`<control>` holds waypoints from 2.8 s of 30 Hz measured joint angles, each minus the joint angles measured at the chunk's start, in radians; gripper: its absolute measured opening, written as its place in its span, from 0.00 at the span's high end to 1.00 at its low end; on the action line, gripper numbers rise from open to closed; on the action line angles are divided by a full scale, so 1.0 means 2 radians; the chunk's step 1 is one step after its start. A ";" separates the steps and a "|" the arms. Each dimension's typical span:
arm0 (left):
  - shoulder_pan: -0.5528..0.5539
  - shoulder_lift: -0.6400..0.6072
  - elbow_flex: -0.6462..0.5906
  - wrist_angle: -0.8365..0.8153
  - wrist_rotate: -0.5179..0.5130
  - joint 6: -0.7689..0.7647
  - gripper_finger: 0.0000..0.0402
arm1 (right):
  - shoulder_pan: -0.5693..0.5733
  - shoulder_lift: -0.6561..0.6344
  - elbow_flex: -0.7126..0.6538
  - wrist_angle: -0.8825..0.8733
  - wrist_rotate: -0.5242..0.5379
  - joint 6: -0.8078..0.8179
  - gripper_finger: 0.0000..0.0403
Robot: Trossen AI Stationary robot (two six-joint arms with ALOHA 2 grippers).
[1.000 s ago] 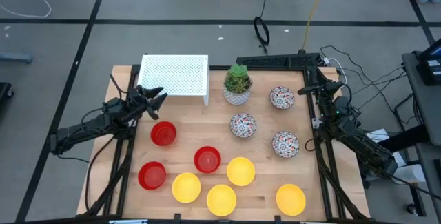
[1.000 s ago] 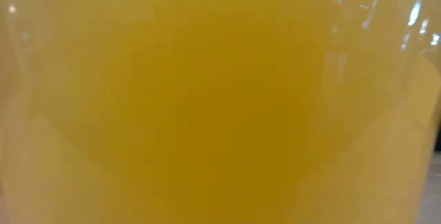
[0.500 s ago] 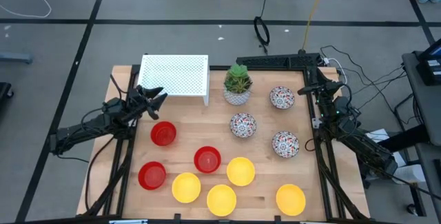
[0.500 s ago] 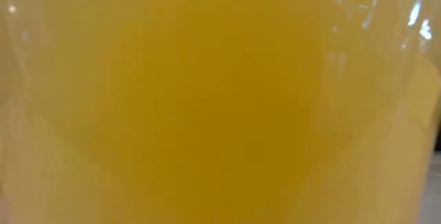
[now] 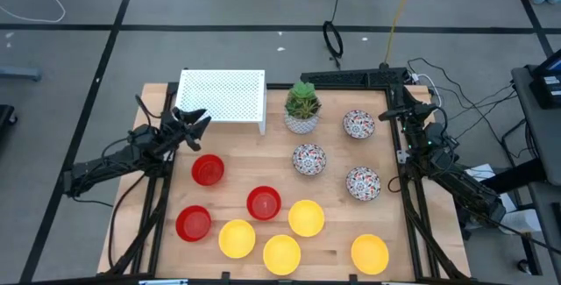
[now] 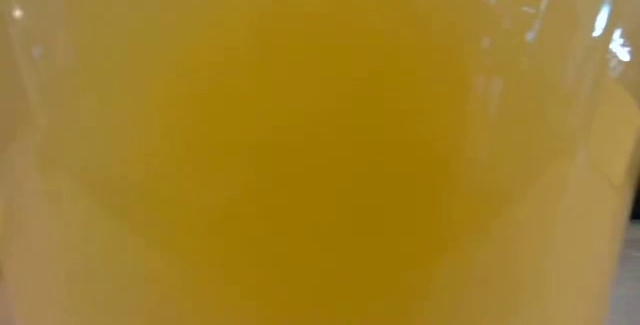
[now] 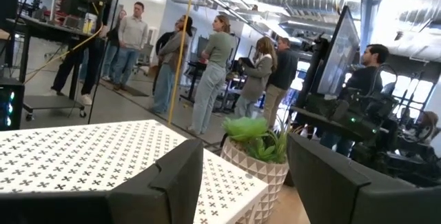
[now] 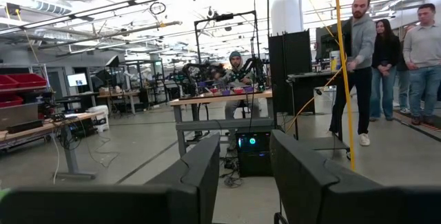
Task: Pick & Place Mini bowls
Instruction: Put the red bowl on the shelf
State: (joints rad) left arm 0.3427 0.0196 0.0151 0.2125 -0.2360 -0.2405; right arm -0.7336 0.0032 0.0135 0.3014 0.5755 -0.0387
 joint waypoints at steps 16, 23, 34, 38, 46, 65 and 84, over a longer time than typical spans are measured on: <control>0.000 0.000 0.000 0.016 0.035 0.025 0.47 | 0.000 0.000 0.000 0.000 0.000 0.000 0.71; 0.000 0.008 0.000 0.078 0.063 0.095 0.47 | 0.000 0.000 0.000 0.000 0.000 0.000 0.71; 0.000 0.144 0.059 0.060 0.035 0.071 0.47 | 0.000 0.000 0.000 0.000 0.000 0.000 0.71; -0.004 0.221 0.112 0.002 0.039 0.039 0.47 | 0.000 0.000 0.000 0.000 0.000 0.000 0.71; -0.059 0.372 0.236 -0.131 0.041 0.008 0.47 | 0.000 0.000 0.000 0.000 0.000 0.000 0.71; -0.214 0.616 0.439 -0.384 0.041 -0.120 0.47 | 0.000 0.000 0.000 0.000 0.000 0.000 0.71; -0.279 0.669 0.448 -0.500 0.027 -0.277 0.47 | 0.000 0.000 0.000 0.000 0.000 0.000 0.71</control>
State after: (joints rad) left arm -0.2161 1.3586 0.9108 -0.7877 -0.1810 -0.7950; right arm -0.7330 0.0032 0.0135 0.3012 0.5751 -0.0388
